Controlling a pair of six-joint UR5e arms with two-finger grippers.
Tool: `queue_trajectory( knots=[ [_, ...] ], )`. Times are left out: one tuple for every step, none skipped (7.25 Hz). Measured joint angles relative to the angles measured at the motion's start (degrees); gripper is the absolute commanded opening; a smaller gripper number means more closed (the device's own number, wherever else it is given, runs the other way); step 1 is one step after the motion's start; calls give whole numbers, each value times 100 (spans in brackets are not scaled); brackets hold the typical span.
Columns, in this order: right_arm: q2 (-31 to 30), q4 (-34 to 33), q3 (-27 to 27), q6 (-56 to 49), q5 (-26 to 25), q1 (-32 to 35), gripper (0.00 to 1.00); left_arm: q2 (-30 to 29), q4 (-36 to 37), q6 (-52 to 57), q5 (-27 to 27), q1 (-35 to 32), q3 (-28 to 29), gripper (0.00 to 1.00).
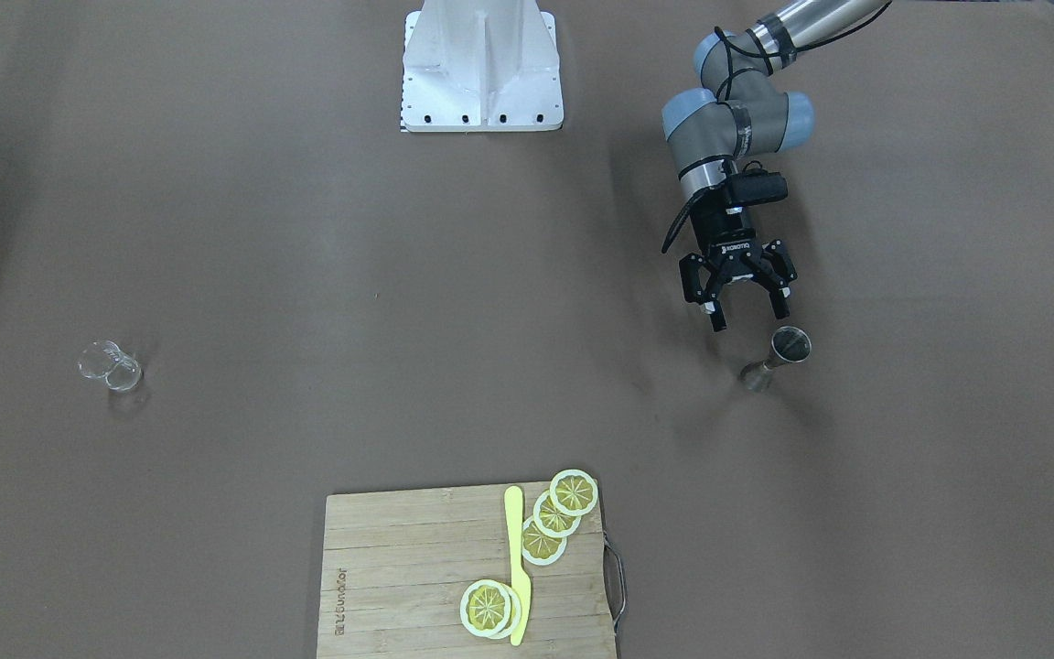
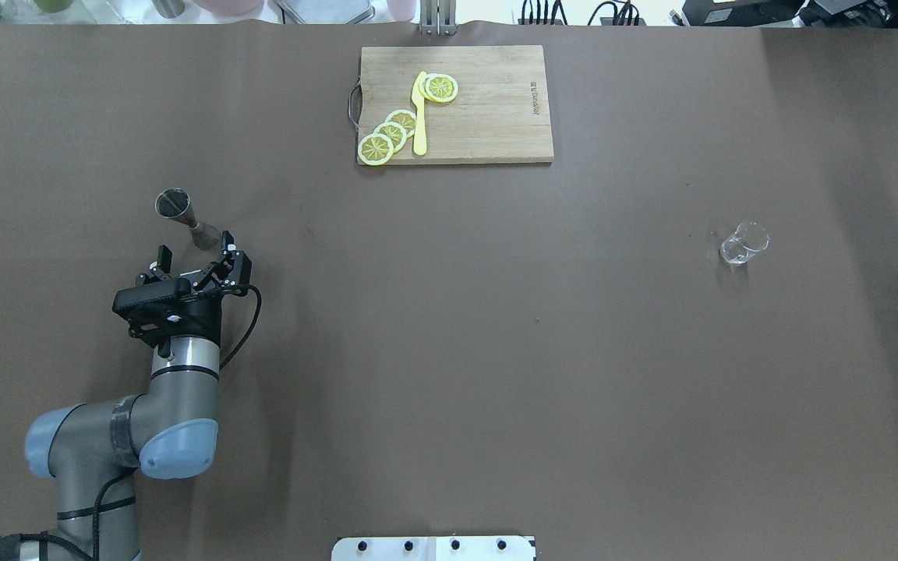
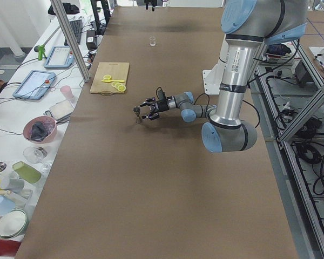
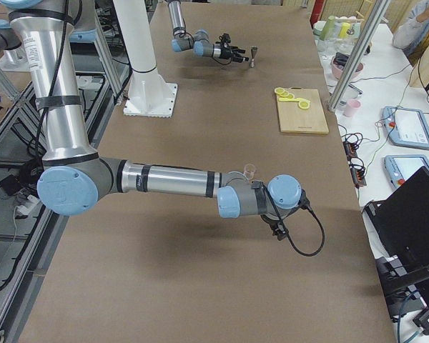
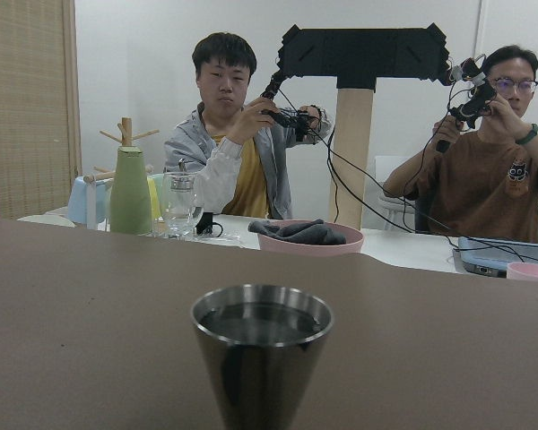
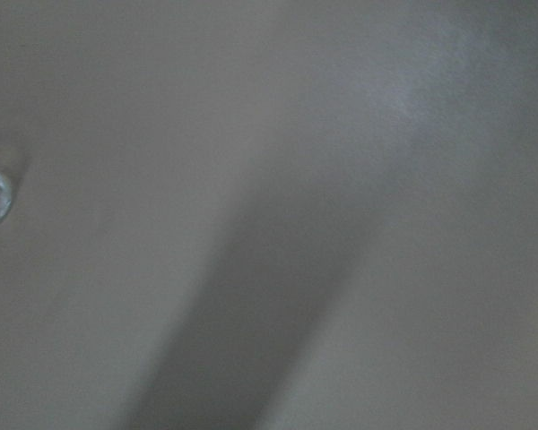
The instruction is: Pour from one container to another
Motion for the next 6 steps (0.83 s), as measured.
queue_trajectory(
  knots=[
    [170, -707, -84, 12, -392, 30, 100, 188, 11, 21, 88, 158, -326, 98],
    [253, -1094, -153, 21, -859, 78, 100, 425, 15, 103, 195, 349, -709, 98],
    [271, -1242, -168, 40, -1241, 144, 100, 645, 16, 206, 306, 525, -1061, 98],
    [236, -1296, -156, 136, -1413, 228, 100, 788, 17, 321, 369, 623, -1337, 98],
    [139, -1343, -69, 540, -1402, 320, 100, 856, 15, 568, 385, 655, -1576, 98],
    [-95, -1387, 189, 1246, -1251, 369, 100, 884, 13, 883, 351, 612, -1803, 98]
  ],
)
